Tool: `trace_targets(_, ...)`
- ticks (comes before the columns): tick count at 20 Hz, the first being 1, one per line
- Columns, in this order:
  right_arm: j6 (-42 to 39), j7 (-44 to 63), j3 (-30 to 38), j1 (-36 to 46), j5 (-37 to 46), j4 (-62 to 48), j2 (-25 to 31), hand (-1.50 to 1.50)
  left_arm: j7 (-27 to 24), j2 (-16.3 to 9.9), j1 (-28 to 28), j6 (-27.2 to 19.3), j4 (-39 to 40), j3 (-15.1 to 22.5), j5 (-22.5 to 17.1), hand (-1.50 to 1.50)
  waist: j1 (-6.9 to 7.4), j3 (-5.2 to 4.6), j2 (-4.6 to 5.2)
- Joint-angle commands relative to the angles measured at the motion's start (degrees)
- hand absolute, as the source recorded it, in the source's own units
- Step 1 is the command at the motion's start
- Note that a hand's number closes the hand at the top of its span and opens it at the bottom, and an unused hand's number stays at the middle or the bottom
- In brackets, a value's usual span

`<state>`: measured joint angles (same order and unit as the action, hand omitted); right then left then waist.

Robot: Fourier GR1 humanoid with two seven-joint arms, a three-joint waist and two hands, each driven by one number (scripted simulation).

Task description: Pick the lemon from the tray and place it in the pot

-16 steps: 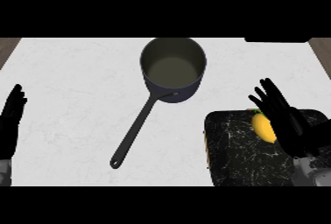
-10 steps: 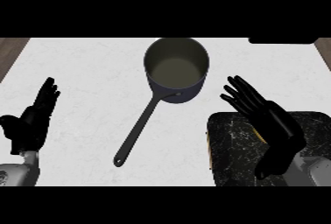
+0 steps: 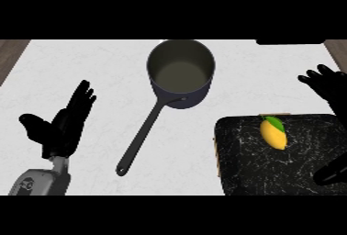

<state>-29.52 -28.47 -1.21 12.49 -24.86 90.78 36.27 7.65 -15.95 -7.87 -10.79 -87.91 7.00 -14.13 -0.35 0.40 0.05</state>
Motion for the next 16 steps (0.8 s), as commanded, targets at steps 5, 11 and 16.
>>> trace_targets(5, -10.4, -18.5, 10.8, -0.7, 13.7, -10.5, 17.9, -1.5, 6.0, 0.4, -0.7, -0.9, -4.7, 0.9, -0.8, 0.0, 0.91, -0.12, 0.13)
trace_targets(11, -11.4, -21.7, 8.5, 1.0, 19.6, -11.0, 27.9, -1.5, 6.1, 0.8, -0.8, -0.9, -3.9, 1.5, 0.3, 0.0, 1.04, -0.32, 0.19)
trace_targets(16, -9.2, -21.0, 2.3, 2.9, 25.5, -14.4, 30.6, -1.5, 8.5, 1.1, -3.3, -1.4, -5.3, 1.4, 0.7, 0.0, 2.02, -0.33, 0.45)
